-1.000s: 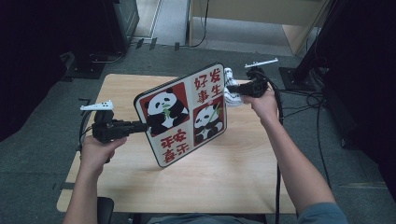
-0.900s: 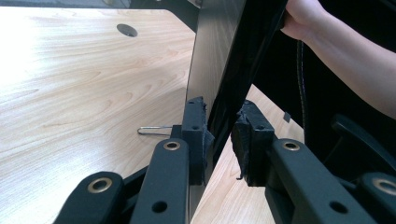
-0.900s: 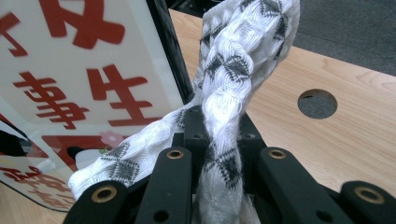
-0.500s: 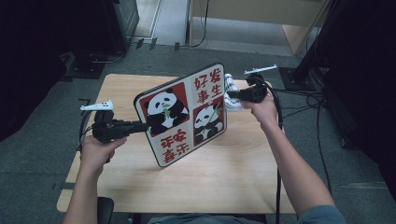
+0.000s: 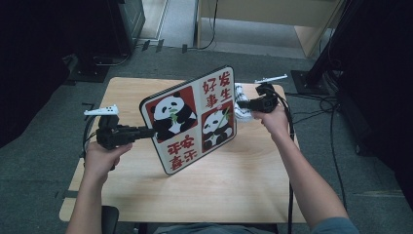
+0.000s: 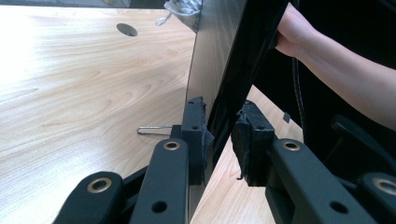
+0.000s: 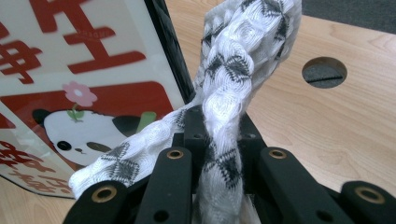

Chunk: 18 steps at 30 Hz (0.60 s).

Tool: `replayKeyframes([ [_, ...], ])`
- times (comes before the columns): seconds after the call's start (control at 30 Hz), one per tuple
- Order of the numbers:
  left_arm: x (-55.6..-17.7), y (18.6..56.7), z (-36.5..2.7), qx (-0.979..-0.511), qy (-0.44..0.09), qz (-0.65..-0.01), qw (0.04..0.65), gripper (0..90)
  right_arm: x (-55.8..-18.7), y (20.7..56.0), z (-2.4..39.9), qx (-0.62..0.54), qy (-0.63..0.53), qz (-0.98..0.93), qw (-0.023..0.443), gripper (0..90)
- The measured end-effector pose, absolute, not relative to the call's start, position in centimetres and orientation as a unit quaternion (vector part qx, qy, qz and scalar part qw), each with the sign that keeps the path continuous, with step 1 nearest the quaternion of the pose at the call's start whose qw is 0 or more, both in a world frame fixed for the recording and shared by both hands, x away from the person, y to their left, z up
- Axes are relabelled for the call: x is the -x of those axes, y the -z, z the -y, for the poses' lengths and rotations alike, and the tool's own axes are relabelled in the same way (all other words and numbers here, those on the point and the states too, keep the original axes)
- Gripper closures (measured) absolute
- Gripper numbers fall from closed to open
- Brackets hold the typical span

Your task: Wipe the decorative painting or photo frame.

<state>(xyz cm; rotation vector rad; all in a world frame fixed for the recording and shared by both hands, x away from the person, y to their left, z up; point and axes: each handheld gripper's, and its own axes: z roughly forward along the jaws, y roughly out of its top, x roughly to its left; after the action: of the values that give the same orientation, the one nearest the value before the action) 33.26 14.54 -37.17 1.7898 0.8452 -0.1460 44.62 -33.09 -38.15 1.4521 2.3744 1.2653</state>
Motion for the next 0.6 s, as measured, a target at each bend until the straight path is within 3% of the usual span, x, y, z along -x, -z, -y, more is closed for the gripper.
replayKeyframes([
  [0.6,-33.3,37.3,-14.5,-0.755,0.064,-0.357,0.546,75.4,-43.7,40.2,33.3,-0.476,-0.411,-0.776,0.047,81.1],
])
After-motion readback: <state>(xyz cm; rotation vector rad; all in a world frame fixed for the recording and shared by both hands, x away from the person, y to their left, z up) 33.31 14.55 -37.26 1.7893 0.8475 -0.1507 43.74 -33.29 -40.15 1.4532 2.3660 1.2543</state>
